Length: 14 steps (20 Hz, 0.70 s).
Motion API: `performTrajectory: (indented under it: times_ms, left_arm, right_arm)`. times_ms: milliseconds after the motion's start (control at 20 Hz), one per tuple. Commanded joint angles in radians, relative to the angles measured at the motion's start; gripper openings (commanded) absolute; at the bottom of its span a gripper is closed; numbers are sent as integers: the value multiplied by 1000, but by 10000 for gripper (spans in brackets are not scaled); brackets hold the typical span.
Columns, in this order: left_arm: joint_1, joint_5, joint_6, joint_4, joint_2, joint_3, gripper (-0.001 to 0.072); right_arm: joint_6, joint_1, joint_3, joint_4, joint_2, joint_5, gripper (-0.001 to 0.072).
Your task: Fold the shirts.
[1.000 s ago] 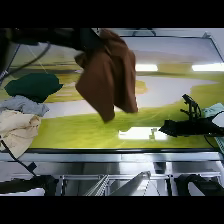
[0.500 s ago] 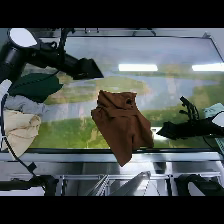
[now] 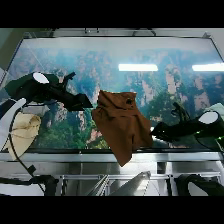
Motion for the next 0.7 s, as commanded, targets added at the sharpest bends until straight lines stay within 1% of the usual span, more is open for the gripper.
performTrajectory:
  times_ms: [0, 50, 100, 150, 200, 250, 300, 350, 400, 550, 650]
  left_arm:
    - [-38, 5, 17, 4, -121, 11, 696]
    - [-58, -6, 16, 5, -156, 43, 695]
    - [-81, -16, 16, 5, -193, 84, 580]
    - [-103, -30, 17, 5, -227, 126, 423]
    - [-121, -45, 16, 5, -255, 163, 368]
    - [-138, -63, 16, 5, -280, 202, 283]
    - [-150, -80, 16, 5, -301, 234, 177]
    - [-159, -92, 16, 5, -317, 260, 53]
    - [-163, -93, 13, 5, -325, 275, 15]
    - [-155, -98, 6, 5, -311, 278, 17]
    - [-130, -120, 6, 5, -259, 278, 17]
  right_arm:
    - [-34, 37, -6, 6, -98, -45, 429]
    - [-39, 63, -5, 6, -121, -56, 429]
    - [-41, 89, -5, 6, -138, -71, 429]
    - [-41, 113, -5, 7, -151, -89, 427]
    - [-41, 130, -5, 10, -155, -102, 322]
    - [-41, 137, -3, 11, -154, -109, 32]
    - [-61, 137, 0, 18, -152, -106, 15]
    - [-79, 134, 7, 17, -151, -96, 16]
    - [-80, 130, 17, 16, -149, -80, 16]
    - [-86, 124, 53, 8, -129, -50, 15]
    - [-85, 112, 111, -50, -116, -1, 14]
